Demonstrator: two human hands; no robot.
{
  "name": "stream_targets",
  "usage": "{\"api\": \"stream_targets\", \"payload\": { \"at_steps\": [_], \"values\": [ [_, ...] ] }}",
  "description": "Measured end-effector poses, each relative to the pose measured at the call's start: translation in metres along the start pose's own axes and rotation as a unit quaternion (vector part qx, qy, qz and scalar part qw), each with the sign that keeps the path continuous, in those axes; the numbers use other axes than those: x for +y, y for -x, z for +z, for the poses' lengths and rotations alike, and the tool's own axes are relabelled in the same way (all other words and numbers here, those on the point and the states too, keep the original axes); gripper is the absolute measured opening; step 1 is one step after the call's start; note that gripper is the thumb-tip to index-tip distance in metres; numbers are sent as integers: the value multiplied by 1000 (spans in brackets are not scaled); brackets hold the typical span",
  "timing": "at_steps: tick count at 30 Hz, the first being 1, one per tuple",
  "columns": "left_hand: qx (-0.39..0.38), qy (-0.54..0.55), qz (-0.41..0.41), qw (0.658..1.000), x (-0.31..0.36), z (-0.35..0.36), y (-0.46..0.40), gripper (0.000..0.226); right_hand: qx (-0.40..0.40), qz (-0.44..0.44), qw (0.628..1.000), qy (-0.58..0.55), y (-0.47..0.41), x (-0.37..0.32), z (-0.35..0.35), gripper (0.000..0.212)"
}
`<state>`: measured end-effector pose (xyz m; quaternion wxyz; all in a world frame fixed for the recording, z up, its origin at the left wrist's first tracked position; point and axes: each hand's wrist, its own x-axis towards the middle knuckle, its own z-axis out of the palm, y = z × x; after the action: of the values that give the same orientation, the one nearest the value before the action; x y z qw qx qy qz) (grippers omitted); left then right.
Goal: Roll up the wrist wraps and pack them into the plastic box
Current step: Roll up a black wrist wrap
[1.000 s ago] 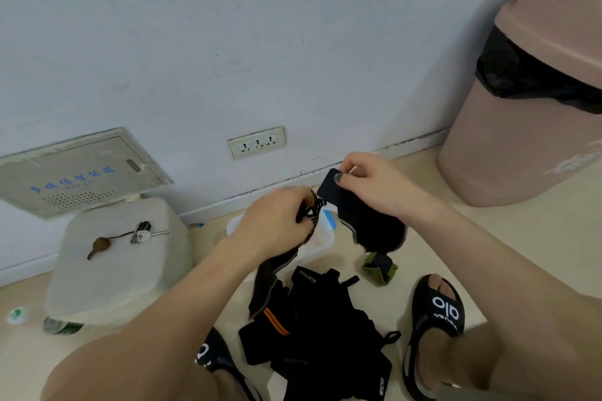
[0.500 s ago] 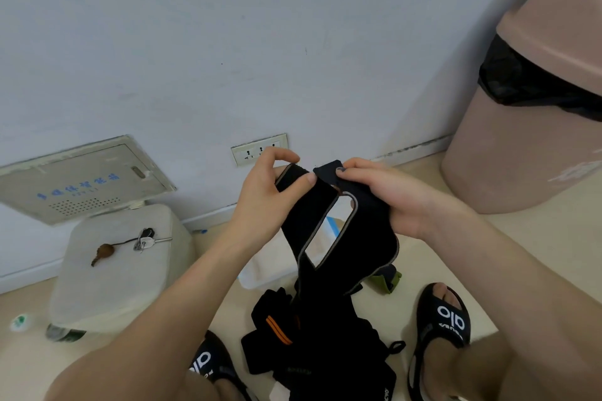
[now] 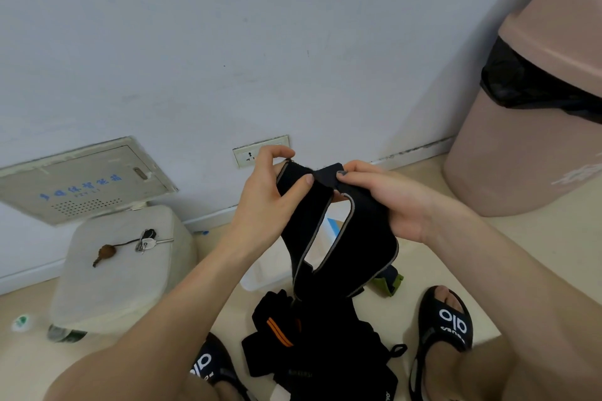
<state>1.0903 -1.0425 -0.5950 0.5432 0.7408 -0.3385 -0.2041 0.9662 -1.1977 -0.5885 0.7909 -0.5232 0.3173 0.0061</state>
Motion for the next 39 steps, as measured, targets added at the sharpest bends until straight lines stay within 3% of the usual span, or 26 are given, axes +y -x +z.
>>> {"api": "stream_targets", "payload": {
  "at_steps": [9,17,21,24,29,39],
  "values": [
    [-13,6,-17,1000,0,2,1,41,48,-47,997,-38,-5,3,-1,8],
    [-113,33,-86,989,-10,-3,-6,43,100,-88,989,-67,-6,-4,-7,9],
    [-237,-1,-86,968,-21,-8,-8,28,118,-109,981,-105,-5,-11,-19,12],
    [-287,-33,-97,953,-25,-11,-8,19,141,-113,974,-134,-4,-16,-31,20],
    [-380,-39,-140,914,-30,-23,-8,21,248,-156,951,-100,-1,-25,-50,10],
    [-452,-67,-201,866,-37,-35,8,38,351,-155,923,-22,-2,-17,-102,10]
  ]
}}
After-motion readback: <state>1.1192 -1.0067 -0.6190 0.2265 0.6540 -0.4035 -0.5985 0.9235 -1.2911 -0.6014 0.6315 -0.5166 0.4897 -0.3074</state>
